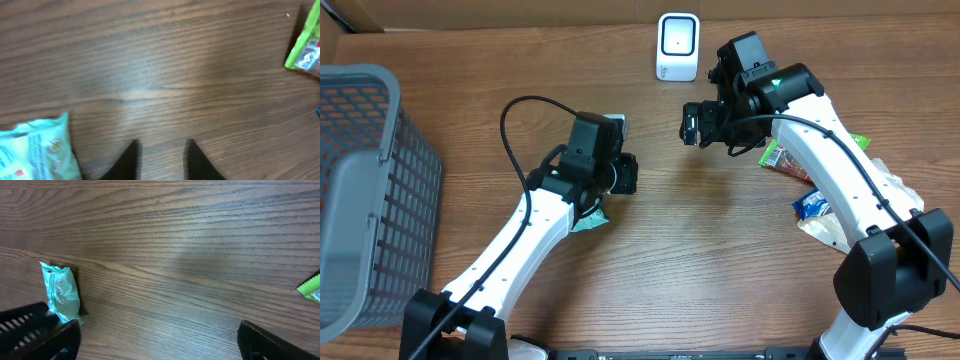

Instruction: Scan the item barcode

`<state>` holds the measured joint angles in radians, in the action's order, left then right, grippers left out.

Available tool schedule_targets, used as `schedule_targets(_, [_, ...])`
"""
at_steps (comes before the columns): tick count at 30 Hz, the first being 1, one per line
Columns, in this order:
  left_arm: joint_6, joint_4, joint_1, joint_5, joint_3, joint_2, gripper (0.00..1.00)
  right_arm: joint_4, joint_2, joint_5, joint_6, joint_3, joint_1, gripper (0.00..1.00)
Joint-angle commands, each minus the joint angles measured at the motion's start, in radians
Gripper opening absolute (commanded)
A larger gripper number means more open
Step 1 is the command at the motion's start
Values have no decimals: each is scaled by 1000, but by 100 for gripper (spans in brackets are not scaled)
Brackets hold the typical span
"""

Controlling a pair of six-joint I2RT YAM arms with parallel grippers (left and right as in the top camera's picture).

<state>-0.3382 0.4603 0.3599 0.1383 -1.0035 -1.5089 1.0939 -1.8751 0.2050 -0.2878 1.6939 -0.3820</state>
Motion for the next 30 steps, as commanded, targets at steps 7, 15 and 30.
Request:
schedule_targets(7, [-147,380,-209,-181,-286,0,59,-56,-13,138,3,-6,-6,100])
schedule_targets(15, [-77,523,-283,-280,-483,0,96,-172,-120,284,-1,-6,-112,100])
schedule_targets(30, [-118,537,-399,-303,-488,0,100,-513,-355,129,-185,-6,-364,78])
